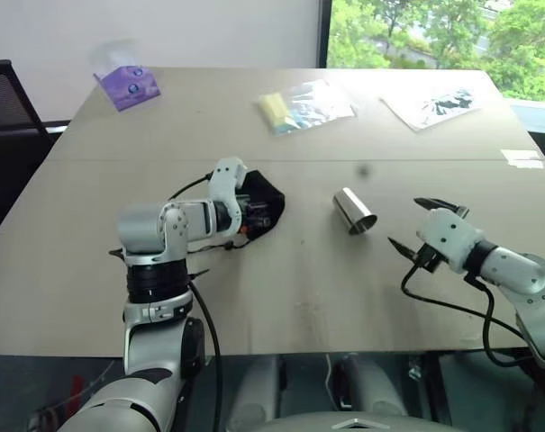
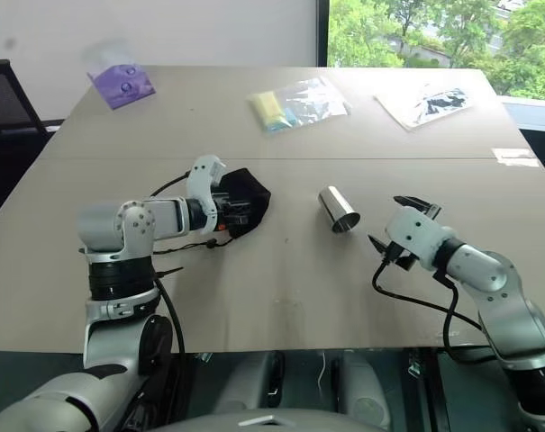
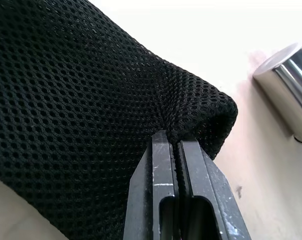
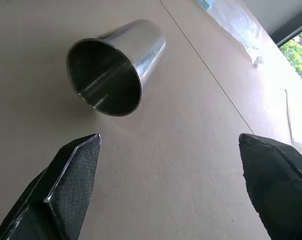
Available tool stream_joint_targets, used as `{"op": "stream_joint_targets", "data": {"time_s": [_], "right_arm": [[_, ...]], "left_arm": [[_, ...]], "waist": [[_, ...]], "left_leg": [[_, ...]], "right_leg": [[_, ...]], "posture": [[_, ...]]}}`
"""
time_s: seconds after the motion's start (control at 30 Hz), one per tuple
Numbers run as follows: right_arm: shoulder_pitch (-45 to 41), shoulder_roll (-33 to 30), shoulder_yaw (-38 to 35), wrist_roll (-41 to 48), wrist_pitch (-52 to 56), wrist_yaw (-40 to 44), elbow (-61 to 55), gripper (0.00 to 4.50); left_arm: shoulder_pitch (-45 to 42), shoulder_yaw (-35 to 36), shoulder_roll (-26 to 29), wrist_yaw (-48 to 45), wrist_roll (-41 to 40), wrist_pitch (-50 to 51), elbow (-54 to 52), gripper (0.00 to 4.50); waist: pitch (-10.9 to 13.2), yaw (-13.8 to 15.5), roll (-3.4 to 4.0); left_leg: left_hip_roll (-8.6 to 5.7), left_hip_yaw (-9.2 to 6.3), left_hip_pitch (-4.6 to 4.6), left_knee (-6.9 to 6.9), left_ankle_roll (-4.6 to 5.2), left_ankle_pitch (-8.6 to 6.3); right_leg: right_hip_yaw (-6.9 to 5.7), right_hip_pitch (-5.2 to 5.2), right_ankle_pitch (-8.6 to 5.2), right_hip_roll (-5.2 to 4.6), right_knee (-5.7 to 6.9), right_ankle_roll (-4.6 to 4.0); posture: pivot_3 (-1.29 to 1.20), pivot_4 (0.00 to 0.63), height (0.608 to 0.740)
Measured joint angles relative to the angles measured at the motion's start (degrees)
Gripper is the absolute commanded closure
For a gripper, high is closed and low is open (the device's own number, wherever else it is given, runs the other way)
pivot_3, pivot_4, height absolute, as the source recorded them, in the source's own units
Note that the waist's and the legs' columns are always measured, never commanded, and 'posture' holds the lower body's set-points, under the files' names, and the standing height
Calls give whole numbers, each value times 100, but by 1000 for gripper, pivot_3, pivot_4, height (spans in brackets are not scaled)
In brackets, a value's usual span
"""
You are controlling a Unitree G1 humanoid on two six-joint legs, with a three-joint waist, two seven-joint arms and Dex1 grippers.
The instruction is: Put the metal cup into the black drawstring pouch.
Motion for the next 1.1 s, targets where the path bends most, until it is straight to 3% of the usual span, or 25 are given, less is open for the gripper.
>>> {"op": "stream_joint_targets", "data": {"time_s": [0.63,0.7,0.77,0.97,1.0,1.1], "right_arm": [[-1181,893,736,-308,-131,-14,963,0],[-1409,1141,846,-364,-205,-106,1289,536],[-1629,1345,877,-411,-301,-203,1622,1366],[-1971,1567,884,-479,-541,-342,2208,4244],[-1972,1568,881,-467,-563,-324,2245,4472],[-1971,1570,879,-414,-607,-249,2248,4472]], "left_arm": [[3,-225,117,265,-238,-296,-16,4474],[5,-254,154,277,-240,-338,-11,4500],[6,-281,161,286,-247,-368,-12,4500],[17,-263,201,334,-338,-363,-31,4500],[16,-171,144,383,-374,-294,-45,4500],[17,-44,35,443,-454,-136,-86,4500]], "waist": [[0,-12,0],[0,-14,0],[0,-15,0],[0,1,0],[0,-2,0],[0,-11,0]], "left_leg": [[0,3,2,-2,-3,1],[0,2,2,-2,-3,2],[0,3,2,-2,-4,2],[-1,2,-3,-4,-4,2],[-1,4,-3,-4,-4,2],[-1,3,-3,-4,-4,2]], "right_leg": [[-1,-1,0,-7,0,-1],[-1,-2,1,-7,0,-1],[-1,-3,1,-7,1,-1],[-1,-7,1,-8,-2,-1],[-1,-7,1,-8,-3,-1],[-1,-7,1,-8,-1,-1]], "posture": [[0,150,740],[0,150,740],[0,150,740],[0,150,740],[0,150,740],[0,150,740]]}}
